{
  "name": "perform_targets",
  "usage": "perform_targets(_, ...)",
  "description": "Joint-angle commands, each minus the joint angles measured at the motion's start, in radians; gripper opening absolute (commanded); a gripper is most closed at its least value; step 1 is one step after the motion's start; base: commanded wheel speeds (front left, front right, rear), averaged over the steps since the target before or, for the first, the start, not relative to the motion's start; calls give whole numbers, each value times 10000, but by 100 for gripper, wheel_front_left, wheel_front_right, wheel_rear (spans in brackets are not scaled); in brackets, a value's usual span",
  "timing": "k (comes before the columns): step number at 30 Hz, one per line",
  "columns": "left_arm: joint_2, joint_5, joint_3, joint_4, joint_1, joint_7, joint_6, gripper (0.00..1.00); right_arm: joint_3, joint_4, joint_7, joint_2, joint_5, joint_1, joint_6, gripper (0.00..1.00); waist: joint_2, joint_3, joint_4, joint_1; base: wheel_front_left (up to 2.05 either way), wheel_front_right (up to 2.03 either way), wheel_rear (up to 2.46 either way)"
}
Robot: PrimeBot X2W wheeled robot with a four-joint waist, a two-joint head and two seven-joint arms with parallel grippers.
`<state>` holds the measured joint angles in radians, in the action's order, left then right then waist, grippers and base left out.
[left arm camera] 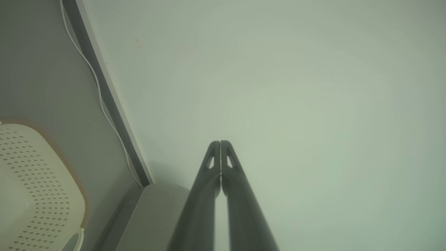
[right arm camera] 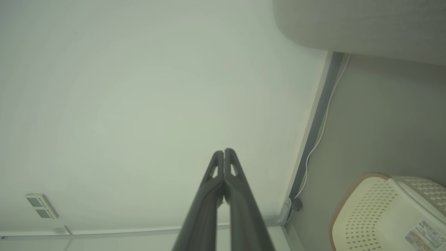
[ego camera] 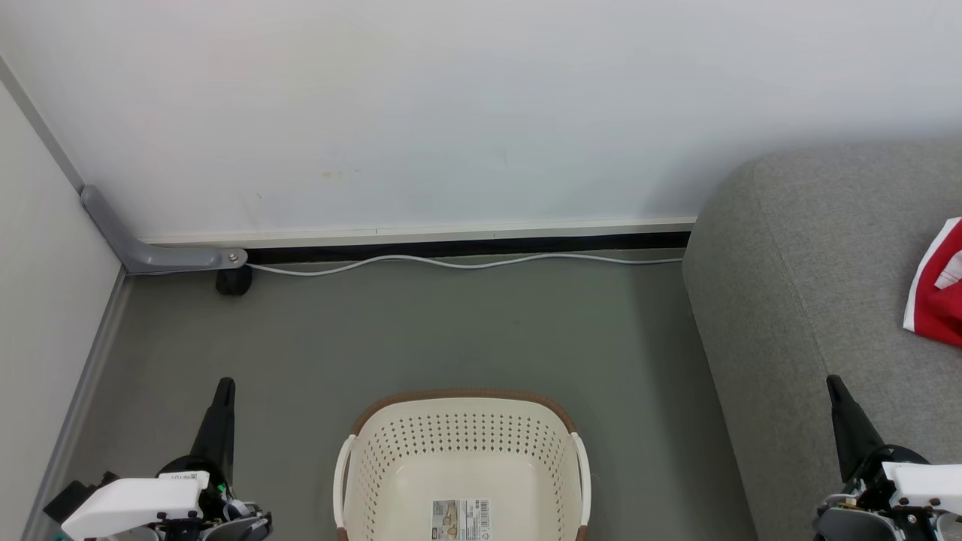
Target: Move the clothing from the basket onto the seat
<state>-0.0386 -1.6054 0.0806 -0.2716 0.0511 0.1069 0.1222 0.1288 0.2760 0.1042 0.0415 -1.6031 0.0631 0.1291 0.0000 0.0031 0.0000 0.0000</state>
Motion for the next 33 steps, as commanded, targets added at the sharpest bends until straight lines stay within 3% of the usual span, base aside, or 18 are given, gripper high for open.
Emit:
perform_targets(1,-121,-28,335,264,569,66,84,0,-157,-313,84,100,-60,447,16,0,0,0,0,0,0,0,0)
perform_targets(33,-119,-26,339,264,570,69,84,0,-149,-313,90,95,-54,448,16,0,0,0,0,0,0,0,0)
